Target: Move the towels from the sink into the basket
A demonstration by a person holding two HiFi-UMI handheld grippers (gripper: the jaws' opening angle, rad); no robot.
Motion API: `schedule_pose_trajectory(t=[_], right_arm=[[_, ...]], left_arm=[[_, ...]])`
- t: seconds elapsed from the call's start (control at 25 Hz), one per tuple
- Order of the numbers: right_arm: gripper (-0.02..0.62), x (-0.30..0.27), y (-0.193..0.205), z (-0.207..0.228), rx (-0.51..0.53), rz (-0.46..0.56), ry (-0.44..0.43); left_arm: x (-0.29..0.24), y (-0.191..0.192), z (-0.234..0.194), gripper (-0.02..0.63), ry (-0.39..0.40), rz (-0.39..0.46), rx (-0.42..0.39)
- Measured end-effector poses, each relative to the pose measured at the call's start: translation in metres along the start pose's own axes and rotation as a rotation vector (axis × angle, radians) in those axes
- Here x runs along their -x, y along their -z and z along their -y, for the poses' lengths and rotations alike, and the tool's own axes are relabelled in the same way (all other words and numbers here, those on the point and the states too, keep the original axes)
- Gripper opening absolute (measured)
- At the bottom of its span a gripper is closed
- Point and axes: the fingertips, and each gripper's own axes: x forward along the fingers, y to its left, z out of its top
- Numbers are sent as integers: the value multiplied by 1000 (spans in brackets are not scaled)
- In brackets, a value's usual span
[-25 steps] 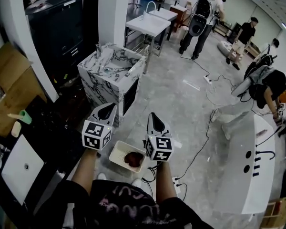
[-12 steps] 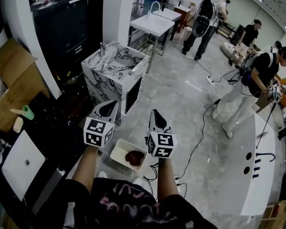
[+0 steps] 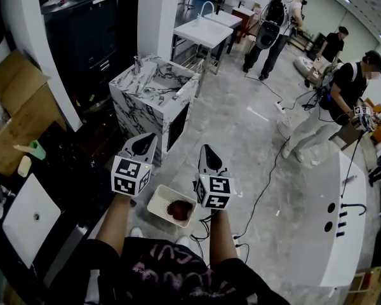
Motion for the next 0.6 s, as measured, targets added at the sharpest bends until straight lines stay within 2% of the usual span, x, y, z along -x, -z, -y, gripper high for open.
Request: schedule_pose_trajectory(t=[0.6], right_arm=[[14, 5, -3, 5, 1, -8, 20]], left_arm=[[-1, -3, -4, 15, -32, -3, -1]])
